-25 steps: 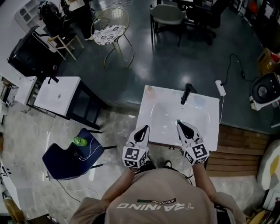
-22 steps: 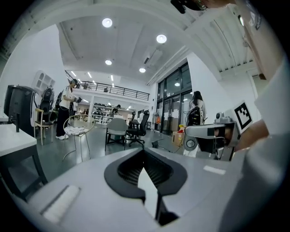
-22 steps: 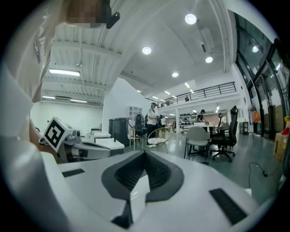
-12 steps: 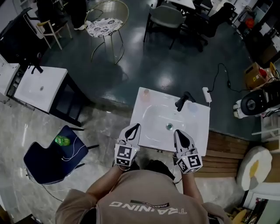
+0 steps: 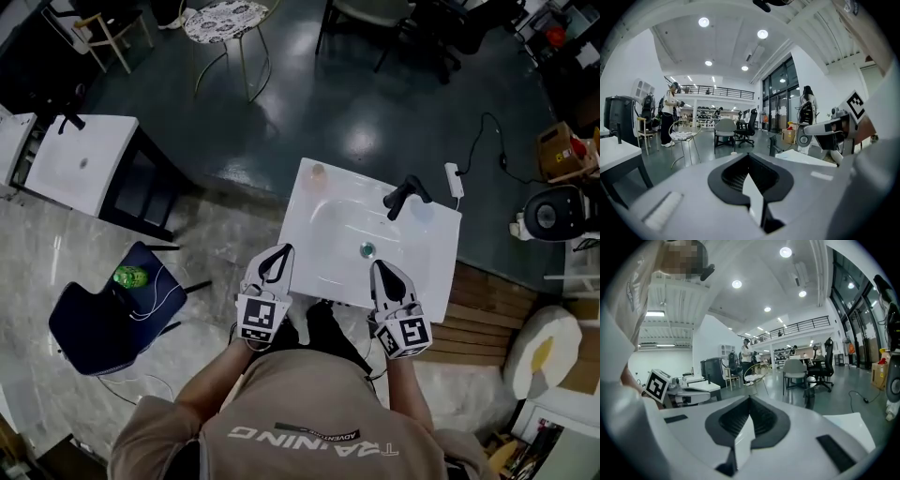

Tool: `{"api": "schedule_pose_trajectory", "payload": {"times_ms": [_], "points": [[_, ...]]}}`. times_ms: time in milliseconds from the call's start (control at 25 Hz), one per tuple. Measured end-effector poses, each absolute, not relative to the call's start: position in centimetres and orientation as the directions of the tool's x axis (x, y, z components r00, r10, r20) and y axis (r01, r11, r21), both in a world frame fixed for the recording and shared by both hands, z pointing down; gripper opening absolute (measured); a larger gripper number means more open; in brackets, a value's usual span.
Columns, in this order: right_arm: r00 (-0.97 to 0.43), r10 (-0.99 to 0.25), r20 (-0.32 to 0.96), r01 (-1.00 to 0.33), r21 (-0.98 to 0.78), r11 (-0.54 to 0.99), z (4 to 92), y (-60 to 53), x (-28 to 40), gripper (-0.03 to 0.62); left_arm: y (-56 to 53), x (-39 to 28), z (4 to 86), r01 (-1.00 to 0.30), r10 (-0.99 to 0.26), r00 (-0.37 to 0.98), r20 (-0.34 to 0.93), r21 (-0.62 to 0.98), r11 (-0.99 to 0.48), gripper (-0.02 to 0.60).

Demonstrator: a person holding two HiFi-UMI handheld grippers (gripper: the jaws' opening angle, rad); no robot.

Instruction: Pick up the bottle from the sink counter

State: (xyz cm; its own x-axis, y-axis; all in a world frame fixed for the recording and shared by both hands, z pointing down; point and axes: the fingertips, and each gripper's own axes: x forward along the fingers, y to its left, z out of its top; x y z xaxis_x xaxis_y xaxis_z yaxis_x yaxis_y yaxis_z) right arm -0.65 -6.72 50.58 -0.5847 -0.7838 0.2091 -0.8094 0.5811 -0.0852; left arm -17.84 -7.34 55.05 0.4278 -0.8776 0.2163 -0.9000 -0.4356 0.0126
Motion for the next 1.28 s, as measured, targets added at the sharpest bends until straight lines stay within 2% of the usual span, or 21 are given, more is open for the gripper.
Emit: {"api": "schedule_pose_trajectory", "payload": {"times_ms": [200, 400, 800, 1000, 1280], "points": [[-0.643, -0.747, 0.173, -0.766, -0.107, 0.634, 50.9, -8.1, -0.2, 0.008, -8.7, -17.2, 54.4, -0.917, -0.889, 0.385, 0.249, -0.004, -0.398, 0.008], [-0.698, -0.689, 0.196, -0.714, -0.124, 0.689, 53.3, -9.7, 1.1, 0.008, -11.3, -15.1, 52.7, -0.925, -0.887, 0.379, 0.265, 0.082, -0.371, 0.008], [-0.736, -0.660, 0.150, -0.676, -0.202, 0.708, 53.7, -14.3, 6.0, 0.008, -16.3, -10.3, 51.0, -0.938, -0.898, 0.324, 0.298, -0.019, -0.345, 0.009], [-0.743, -0.647, 0.170, -0.667, -0.264, 0.697, 55.5, -15.9, 8.2, 0.008, -17.5, -10.3, 52.0, -0.959, -0.905, 0.275, 0.325, 0.030, -0.280, 0.009], [-0.796, -0.570, 0.205, -0.606, -0.292, 0.740, 57.0, -15.2, 7.4, 0.008, -17.1, -11.5, 53.9, -0.970, -0.896, 0.233, 0.378, 0.029, -0.240, 0.008]]}}
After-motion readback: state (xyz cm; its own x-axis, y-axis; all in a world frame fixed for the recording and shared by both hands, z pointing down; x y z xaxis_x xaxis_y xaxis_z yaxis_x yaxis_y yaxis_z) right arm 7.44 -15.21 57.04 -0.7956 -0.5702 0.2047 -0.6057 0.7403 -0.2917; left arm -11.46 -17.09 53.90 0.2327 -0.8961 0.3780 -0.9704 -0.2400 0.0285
